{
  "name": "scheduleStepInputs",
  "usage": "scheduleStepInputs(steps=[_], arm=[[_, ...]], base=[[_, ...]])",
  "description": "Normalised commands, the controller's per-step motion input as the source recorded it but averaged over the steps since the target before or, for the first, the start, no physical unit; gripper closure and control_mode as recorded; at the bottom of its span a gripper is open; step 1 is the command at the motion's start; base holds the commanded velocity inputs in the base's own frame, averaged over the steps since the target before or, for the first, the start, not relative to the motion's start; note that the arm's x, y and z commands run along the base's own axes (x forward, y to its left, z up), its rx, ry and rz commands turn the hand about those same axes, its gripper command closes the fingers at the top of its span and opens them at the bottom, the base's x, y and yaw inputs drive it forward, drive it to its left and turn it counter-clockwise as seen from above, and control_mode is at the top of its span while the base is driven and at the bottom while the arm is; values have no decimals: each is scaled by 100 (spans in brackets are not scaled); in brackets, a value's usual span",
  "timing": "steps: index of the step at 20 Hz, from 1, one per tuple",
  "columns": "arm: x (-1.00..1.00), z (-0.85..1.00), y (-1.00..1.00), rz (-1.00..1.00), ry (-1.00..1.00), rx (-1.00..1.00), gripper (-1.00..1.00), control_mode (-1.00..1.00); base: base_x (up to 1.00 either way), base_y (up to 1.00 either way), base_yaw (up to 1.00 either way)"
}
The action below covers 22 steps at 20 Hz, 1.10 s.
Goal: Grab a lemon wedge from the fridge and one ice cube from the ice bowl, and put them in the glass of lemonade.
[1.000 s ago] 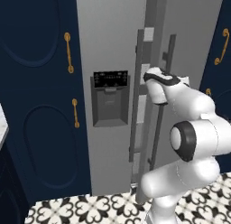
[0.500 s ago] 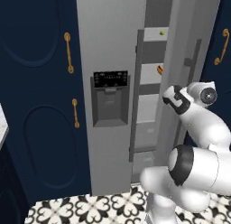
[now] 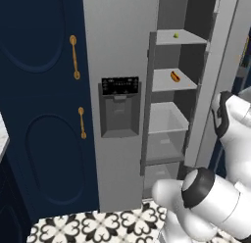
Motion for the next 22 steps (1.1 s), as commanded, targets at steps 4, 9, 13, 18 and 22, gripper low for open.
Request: scheduleStepInputs(steps=[4, 9, 13, 18, 22], arm=[[-100, 22, 6, 9, 1, -3, 100, -100], [-72, 6, 91, 18, -1, -20, 100, -100], [-31, 44, 100, 14, 0, -23, 100, -100], [-9, 38, 96, 10, 6, -22, 100, -100], [12, 14, 46, -1, 11, -15, 100, -100]], base=[[0, 0, 0], [0, 0, 0], [0, 0, 0], [0, 0, 0], [0, 0, 0]])
